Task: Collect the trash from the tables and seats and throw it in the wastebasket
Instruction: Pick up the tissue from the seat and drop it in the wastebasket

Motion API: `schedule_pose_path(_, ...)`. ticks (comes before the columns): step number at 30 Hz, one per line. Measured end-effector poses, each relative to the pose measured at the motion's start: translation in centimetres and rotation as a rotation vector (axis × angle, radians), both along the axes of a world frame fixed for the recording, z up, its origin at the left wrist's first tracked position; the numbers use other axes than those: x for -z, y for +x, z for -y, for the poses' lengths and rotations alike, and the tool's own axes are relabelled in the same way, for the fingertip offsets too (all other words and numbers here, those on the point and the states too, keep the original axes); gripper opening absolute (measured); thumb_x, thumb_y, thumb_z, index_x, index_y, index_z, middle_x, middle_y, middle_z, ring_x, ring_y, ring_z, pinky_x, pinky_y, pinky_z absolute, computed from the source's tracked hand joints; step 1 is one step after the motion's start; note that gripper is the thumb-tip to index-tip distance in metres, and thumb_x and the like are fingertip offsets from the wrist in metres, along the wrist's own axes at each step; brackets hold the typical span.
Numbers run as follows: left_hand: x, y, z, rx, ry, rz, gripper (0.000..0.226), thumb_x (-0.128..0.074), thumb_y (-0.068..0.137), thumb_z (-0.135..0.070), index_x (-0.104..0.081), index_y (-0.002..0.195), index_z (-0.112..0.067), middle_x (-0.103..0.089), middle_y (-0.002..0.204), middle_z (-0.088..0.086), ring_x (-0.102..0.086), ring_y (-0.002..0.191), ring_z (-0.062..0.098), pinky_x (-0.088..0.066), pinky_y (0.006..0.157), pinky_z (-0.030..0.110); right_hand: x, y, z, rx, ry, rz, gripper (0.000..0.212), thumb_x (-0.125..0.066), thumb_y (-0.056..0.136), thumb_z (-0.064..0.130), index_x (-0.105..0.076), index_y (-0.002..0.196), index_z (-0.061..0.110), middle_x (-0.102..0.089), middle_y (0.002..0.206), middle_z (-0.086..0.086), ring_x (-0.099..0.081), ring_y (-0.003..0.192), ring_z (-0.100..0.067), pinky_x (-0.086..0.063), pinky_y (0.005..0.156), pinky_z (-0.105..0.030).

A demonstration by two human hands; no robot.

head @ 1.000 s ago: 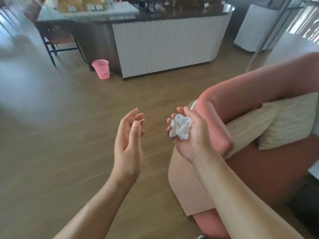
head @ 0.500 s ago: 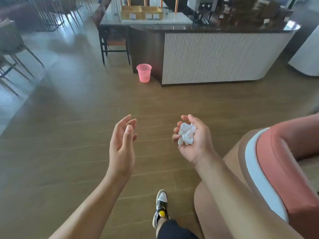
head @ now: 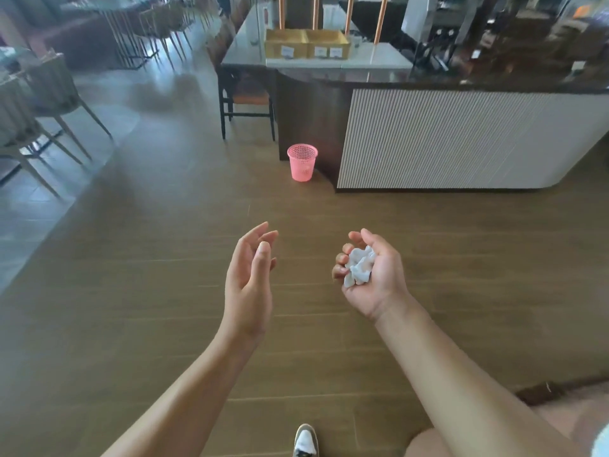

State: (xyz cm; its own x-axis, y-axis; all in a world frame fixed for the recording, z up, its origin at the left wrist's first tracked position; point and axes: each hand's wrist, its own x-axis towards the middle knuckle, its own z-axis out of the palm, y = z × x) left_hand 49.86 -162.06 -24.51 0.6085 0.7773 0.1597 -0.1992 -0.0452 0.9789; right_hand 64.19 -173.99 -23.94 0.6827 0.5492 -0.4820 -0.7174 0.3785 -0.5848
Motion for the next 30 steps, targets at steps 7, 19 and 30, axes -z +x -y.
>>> schedule_pose_path(7, -0.6, 7.6, -8.4, -0.038, -0.037, 0.014, 0.034, -0.046, 0.102, -0.038, -0.065, 0.130, -0.031, -0.072, 0.129, -0.002, -0.062, 0.130, 0.009, -0.053, 0.109, 0.051, -0.3, 7.5, -8.4, -0.044, 0.015, -0.025, 0.015, -0.057, 0.101, 0.025, -0.060, 0.092, 0.013, -0.052, 0.071, -0.002, -0.049, 0.062, -0.016, -0.037, 0.054, -0.027)
schedule_pose_path(19, 1.0, 20.7, -27.3, 0.041, -0.065, 0.024, 0.035, -0.047, 0.101, -0.040, -0.064, 0.130, -0.031, -0.072, 0.129, 0.001, -0.065, 0.128, 0.009, -0.055, 0.104, 0.044, 1.6, 19.2, -26.5, 0.037, -0.014, -0.070, 0.011, -0.059, 0.091, 0.018, -0.059, 0.100, 0.012, -0.053, 0.072, -0.006, -0.051, 0.066, -0.021, -0.041, 0.058, -0.030)
schedule_pose_path(30, 0.3, 30.0, -43.8, 0.115, -0.067, -0.024, 0.034, -0.048, 0.101, -0.039, -0.065, 0.130, -0.032, -0.073, 0.126, -0.003, -0.065, 0.126, 0.008, -0.055, 0.105, 0.043, 2.3, 27.7, -42.0, 0.057, -0.052, -0.094, 0.019, -0.059, 0.098, 0.030, -0.057, 0.088, 0.014, -0.056, 0.071, -0.004, -0.051, 0.062, -0.018, -0.037, 0.055, -0.028)
